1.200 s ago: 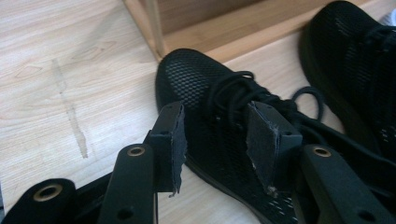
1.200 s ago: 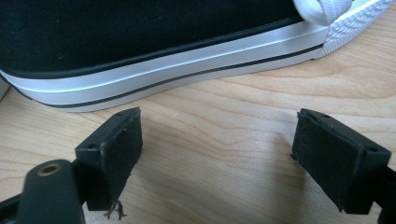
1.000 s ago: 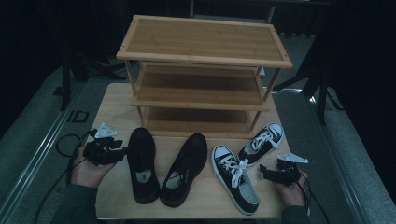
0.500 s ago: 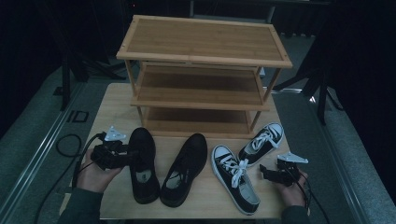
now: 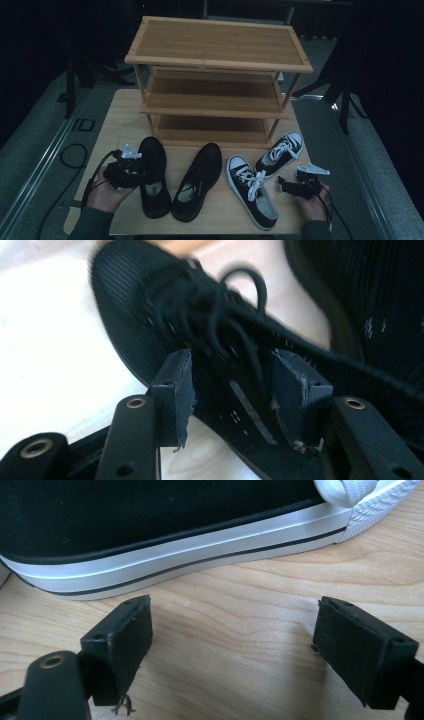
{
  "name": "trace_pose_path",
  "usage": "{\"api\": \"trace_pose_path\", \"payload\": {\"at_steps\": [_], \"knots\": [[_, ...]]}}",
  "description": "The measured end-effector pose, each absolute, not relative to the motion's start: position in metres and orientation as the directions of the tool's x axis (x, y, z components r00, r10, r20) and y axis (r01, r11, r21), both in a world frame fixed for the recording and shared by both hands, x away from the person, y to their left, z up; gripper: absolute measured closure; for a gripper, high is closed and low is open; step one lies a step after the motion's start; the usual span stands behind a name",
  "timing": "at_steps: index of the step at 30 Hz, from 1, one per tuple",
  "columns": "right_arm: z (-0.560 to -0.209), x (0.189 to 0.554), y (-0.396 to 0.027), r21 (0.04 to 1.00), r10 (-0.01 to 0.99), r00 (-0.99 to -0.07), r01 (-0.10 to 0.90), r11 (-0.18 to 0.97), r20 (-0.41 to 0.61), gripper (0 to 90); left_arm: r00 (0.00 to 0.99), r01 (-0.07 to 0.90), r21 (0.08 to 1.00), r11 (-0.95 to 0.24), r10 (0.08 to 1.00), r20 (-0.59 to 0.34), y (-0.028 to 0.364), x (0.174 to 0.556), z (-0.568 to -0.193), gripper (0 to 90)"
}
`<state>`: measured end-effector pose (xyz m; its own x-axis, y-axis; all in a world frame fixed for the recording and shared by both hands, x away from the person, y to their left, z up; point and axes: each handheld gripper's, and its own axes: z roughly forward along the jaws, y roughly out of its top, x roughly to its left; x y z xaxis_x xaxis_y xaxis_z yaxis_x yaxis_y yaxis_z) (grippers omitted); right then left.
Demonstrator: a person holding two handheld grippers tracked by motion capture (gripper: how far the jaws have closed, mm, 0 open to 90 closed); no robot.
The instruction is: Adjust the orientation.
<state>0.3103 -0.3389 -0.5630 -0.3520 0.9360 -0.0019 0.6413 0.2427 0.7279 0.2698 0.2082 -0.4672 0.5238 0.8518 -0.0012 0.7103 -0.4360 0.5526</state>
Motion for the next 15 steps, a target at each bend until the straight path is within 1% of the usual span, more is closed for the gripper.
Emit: {"api": "trace_pose_path", "payload": {"at_steps": [3, 4, 6, 9, 10, 11, 12, 15], "knots": [[-0.563, 0.310, -0.339, 0.728, 0.936, -0.352, 0.641, 0.243, -0.002, 15.9, 0.529, 0.716, 0.534, -0.450, 0.849, 0.006, 0.208, 0.270, -0.471, 54.5], [-0.563, 0.310, -0.339, 0.728, 0.936, -0.352, 0.641, 0.242, -0.002, 15.9, 0.534, 0.715, 0.529, -0.457, 0.846, 0.009, 0.207, 0.270, -0.470, 60.2], [-0.563, 0.310, -0.339, 0.728, 0.936, -0.352, 0.641, 0.243, -0.002, 15.9, 0.542, 0.713, 0.518, -0.473, 0.840, 0.021, 0.207, 0.269, -0.469, 64.8], [-0.563, 0.310, -0.339, 0.728, 0.936, -0.352, 0.641, 0.242, -0.002, 15.9, 0.546, 0.713, 0.504, -0.488, 0.837, 0.040, 0.207, 0.269, -0.467, 69.4], [-0.563, 0.310, -0.339, 0.728, 0.936, -0.352, 0.641, 0.243, -0.002, 15.9, 0.539, 0.715, 0.494, -0.495, 0.840, 0.063, 0.208, 0.269, -0.466, 69.4], [-0.563, 0.310, -0.339, 0.728, 0.936, -0.352, 0.641, 0.243, -0.002, 15.9, 0.532, 0.717, 0.493, -0.493, 0.844, 0.069, 0.210, 0.269, -0.465, 72.6], [-0.563, 0.310, -0.339, 0.728, 0.936, -0.352, 0.641, 0.243, -0.002, 15.9, 0.526, 0.721, 0.491, -0.489, 0.847, 0.073, 0.212, 0.269, -0.465, 74.0], [-0.563, 0.310, -0.339, 0.728, 0.936, -0.352, 0.641, 0.243, -0.002, 15.9, 0.514, 0.733, 0.496, -0.466, 0.857, 0.045, 0.218, 0.270, -0.466, 76.2]]}}
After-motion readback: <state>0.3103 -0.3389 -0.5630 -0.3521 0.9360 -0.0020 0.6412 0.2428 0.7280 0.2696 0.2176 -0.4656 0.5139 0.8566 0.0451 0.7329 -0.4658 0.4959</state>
